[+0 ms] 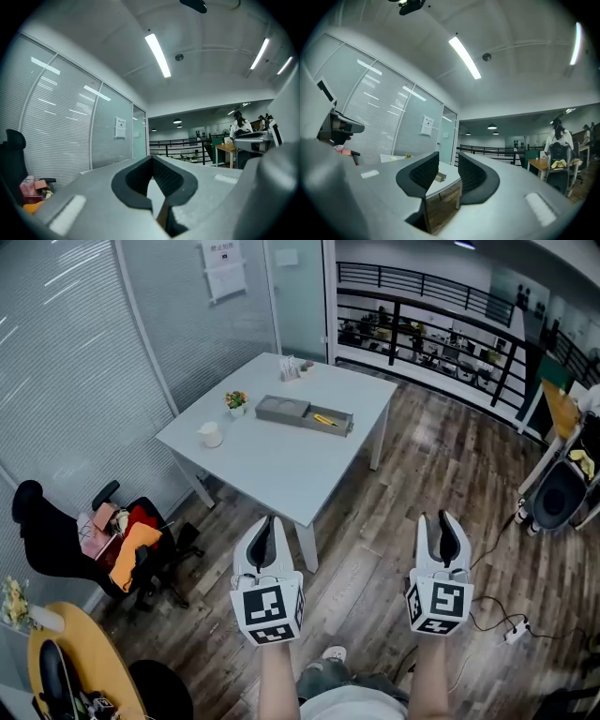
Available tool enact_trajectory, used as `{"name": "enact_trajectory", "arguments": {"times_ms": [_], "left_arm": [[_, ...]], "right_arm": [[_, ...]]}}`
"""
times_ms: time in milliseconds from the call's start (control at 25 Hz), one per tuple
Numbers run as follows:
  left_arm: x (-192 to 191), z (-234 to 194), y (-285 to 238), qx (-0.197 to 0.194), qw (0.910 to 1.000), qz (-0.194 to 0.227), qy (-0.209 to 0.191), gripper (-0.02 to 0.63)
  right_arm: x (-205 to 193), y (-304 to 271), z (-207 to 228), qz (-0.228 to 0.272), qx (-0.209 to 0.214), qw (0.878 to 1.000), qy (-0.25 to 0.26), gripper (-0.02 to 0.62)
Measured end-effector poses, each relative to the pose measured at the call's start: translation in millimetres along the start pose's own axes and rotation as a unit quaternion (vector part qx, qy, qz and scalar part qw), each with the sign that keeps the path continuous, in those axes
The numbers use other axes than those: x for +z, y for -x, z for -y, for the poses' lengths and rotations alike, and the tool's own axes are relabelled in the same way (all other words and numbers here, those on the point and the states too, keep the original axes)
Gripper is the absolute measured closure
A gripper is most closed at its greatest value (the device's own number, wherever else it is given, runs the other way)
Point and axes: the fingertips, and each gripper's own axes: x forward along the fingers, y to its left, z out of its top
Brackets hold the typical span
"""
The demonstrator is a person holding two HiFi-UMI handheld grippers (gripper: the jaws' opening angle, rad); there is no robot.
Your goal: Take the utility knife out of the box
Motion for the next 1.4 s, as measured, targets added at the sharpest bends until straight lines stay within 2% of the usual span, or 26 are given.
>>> {"name": "enact_trajectory", "arguments": {"times_ms": [160, 280, 400, 640, 920, 1400], "left_arm": [[-0.9, -12.8, -19.7, -0.005, 1.0, 0.003, 0.002, 0.606], [-3.7, -16.2, -32.1, -0.014, 0.9999, -0.001, -0.003, 0.606], [-7.3, -18.8, -41.1, -0.022, 0.9997, -0.008, -0.005, 0.606], [-17.4, -23.8, -57.2, -0.03, 0.9994, -0.02, -0.002, 0.606], [-27.9, -33.7, -86.0, -0.017, 0.9995, -0.028, 0.004, 0.606], [-18.1, -34.1, -189.5, 0.04, 0.999, -0.022, 0.003, 0.606]], "right_arm": [[-2.3, -17.5, -10.9, 0.001, 0.006, 1.0, -0.009, 0.405], [-5.5, -26.0, -14.5, -0.005, 0.008, 1.0, -0.019, 0.341], [-9.2, -31.0, -15.8, -0.012, 0.006, 1.0, -0.027, 0.321], [-18.1, -45.0, -17.3, -0.027, 0.001, 0.999, -0.027, 0.316], [-27.0, -83.2, -17.4, -0.033, 0.011, 0.999, -0.026, 0.313], [-30.7, -218.7, 5.7, -0.016, 0.067, 0.997, -0.037, 0.314]]}}
